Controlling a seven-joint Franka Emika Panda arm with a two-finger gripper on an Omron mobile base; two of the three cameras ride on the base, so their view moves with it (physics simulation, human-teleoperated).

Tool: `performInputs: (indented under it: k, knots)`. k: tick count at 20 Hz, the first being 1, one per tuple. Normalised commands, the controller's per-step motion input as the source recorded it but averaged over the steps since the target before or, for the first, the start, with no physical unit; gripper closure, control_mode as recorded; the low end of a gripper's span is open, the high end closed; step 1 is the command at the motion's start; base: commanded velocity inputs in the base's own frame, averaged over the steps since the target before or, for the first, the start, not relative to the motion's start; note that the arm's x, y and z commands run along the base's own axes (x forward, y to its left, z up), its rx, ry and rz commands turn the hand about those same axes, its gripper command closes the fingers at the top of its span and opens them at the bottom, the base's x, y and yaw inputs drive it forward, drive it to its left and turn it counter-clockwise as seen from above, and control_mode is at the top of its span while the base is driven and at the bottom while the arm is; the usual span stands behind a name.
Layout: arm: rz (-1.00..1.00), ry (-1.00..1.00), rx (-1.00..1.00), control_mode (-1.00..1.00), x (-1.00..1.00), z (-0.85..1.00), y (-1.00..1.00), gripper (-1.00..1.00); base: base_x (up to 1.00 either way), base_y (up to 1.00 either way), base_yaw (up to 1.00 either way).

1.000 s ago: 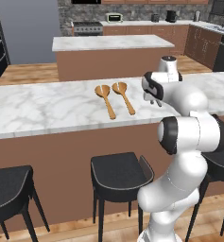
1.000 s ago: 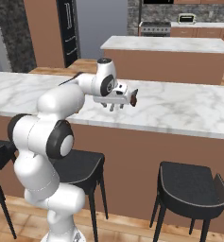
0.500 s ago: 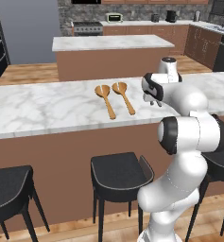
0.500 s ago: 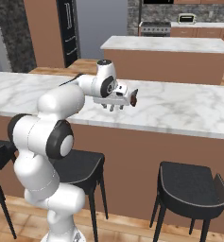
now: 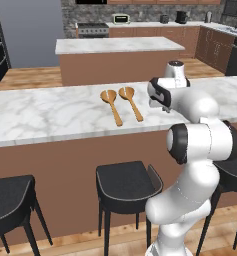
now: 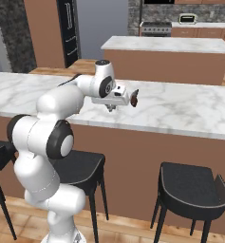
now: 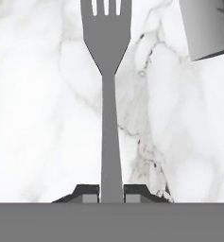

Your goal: Pick up the metallic utensils from the counter and place them in the open drawer. Make sure not to pick up any wooden utensils.

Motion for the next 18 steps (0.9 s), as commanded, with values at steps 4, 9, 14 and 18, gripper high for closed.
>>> performInputs:
  k: [4, 9, 14, 18]
  knots:
    - [0.00, 0.00, 0.00, -1.00, 0.00, 0.00, 0.02, 1.00, 0.00, 0.00, 0.00]
    - [-0.03, 0.00, 0.00, -1.00, -0.10, 0.19, 0.00, 1.00, 0.00, 0.00, 0.00]
    - [-0.03, 0.00, 0.00, -1.00, -0.62, 0.57, 0.08, 1.00, 0.00, 0.00, 0.00]
    - [-0.04, 0.07, 0.00, -1.00, -0.95, 0.90, 0.09, 1.00, 0.00, 0.00, 0.00]
